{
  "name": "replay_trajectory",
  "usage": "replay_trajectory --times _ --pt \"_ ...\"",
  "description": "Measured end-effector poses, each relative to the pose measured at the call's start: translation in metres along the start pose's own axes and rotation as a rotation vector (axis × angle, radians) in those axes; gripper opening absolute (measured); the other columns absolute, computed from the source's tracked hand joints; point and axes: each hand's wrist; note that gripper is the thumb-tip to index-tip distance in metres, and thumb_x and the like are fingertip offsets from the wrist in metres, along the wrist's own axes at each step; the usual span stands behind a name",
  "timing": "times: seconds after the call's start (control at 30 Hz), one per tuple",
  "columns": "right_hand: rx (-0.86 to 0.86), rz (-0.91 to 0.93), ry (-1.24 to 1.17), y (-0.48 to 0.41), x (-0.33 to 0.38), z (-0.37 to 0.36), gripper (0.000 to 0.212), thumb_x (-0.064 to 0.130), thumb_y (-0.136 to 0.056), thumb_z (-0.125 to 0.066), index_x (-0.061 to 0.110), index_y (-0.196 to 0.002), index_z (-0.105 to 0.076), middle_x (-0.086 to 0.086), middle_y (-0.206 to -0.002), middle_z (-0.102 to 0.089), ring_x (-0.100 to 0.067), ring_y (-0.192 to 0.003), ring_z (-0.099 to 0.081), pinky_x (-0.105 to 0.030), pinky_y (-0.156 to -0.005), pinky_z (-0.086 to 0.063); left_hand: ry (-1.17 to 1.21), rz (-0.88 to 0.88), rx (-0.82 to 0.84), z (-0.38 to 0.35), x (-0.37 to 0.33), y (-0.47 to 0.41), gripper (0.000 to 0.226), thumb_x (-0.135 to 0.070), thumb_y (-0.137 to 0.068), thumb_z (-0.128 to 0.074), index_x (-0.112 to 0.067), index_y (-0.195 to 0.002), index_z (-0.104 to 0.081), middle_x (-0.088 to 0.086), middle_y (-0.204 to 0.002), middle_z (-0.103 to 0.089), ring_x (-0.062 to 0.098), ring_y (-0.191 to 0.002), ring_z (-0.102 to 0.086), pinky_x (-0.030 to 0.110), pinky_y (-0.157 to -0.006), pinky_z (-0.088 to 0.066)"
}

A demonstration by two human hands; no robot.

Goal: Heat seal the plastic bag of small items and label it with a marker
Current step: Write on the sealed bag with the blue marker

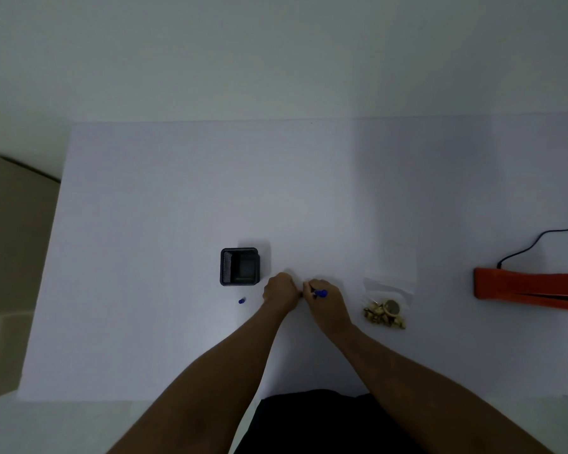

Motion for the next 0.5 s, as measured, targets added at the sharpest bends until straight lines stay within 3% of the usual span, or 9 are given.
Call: replay_trajectory --times 0.2,0.3,0.5 --pt "0.029 0.040 0.064 -0.0022 -0.0011 0.0007 0.029 0.009 -0.094 -0.053 0.006 -0.066 -0.054 -0.013 -0.064 -0.056 -0.027 -0.057 -0.053 -0.044 -0.058 -0.048 0.000 0.001 -0.011 -0.0004 -0.0004 0.0017 0.023 -0.025 -0.084 -0.071 -0.004 -0.092 -0.069 0.015 -0.094 -0.071 0.028 -0.087 -0.068 0.036 -0.076 -0.056" --pt "0.013 0.057 0.073 0.0033 -0.0012 0.0041 0.032 0.008 -0.095 -0.053 0.017 -0.065 -0.045 -0.003 -0.062 -0.047 -0.019 -0.055 -0.046 -0.038 -0.056 -0.044 0.011 0.003 -0.012 -0.0007 -0.0005 0.0015 0.025 -0.027 -0.081 -0.073 -0.004 -0.091 -0.069 0.014 -0.094 -0.071 0.028 -0.086 -0.068 0.038 -0.078 -0.058" --pt "-0.033 0.014 0.023 0.0008 -0.0004 0.0076 0.038 0.009 -0.095 -0.053 0.019 -0.062 -0.037 0.004 -0.059 -0.038 -0.016 -0.054 -0.038 -0.031 -0.055 -0.035 0.034 0.011 -0.009 -0.0010 0.0002 0.0008 0.026 -0.025 -0.079 -0.075 -0.003 -0.093 -0.069 0.015 -0.095 -0.071 0.029 -0.088 -0.069 0.041 -0.081 -0.059"
Point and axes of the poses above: each hand's wrist, its own y-axis away from the middle knuckle, its own z-axis out of the back of the hand, x = y × z
